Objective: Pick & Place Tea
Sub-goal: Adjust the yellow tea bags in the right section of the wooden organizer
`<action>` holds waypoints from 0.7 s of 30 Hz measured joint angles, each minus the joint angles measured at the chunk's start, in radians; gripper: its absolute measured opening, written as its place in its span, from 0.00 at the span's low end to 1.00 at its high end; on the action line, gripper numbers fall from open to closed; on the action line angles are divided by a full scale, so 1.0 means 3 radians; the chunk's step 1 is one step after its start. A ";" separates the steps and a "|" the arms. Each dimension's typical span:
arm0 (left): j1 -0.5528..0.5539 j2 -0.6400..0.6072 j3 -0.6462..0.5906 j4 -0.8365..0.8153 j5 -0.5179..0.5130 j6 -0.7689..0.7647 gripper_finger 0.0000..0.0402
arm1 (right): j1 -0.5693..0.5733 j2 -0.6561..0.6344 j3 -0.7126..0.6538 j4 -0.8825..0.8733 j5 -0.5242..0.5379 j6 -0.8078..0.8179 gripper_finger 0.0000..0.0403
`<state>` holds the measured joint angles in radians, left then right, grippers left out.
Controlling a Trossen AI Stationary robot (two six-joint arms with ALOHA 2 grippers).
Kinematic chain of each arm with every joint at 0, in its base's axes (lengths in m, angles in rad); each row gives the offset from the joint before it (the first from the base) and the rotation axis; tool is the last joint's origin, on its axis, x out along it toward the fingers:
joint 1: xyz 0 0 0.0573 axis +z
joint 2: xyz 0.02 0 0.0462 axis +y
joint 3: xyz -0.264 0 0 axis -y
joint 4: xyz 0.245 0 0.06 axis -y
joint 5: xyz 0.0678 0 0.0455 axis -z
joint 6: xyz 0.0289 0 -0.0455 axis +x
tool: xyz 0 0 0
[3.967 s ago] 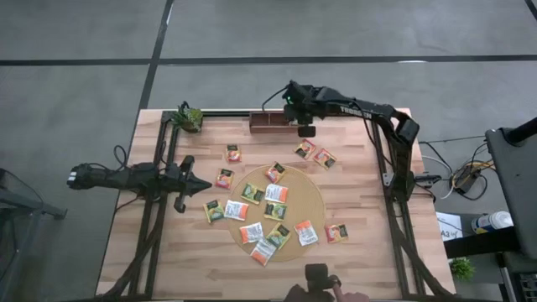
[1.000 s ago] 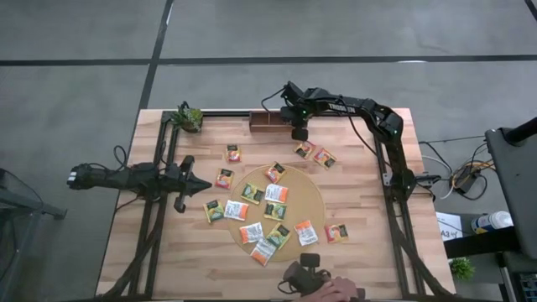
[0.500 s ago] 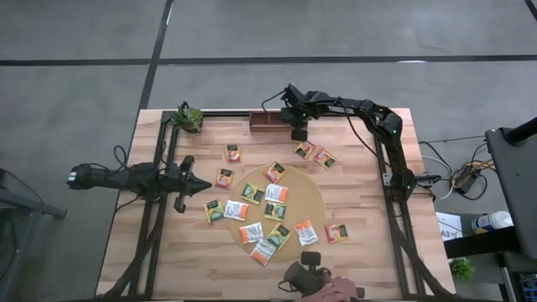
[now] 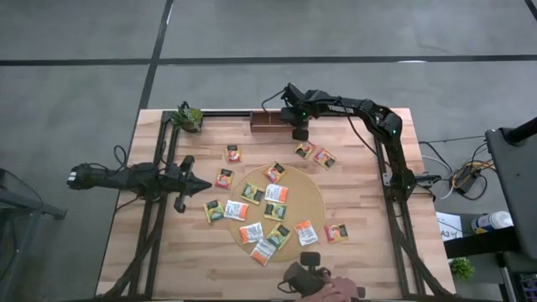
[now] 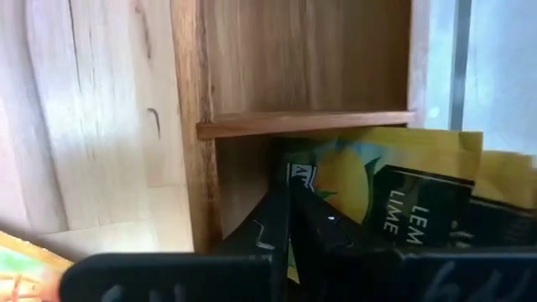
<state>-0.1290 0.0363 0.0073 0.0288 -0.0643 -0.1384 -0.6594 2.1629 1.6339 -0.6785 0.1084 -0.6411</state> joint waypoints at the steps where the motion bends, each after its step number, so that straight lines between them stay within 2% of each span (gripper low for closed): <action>1: 0.0001 0.0000 0.0000 0.0000 0.0000 -0.0001 0.00 | 0.0000 -0.0002 0.0016 -0.0004 0.0000 -0.0009 0.02; 14: 0.0000 0.0000 0.0000 0.0000 0.0000 0.0000 0.00 | 0.0001 -0.0032 0.0101 -0.0079 0.0072 -0.0103 0.02; 21: 0.0001 0.0000 0.0001 0.0000 0.0000 0.0000 0.00 | 0.0000 -0.0032 0.0101 -0.0218 -0.0054 -0.0107 0.02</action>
<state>-0.1287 0.0364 0.0074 0.0288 -0.0644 -0.1384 -0.6594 2.1532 1.6642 -0.7438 0.0922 -0.6732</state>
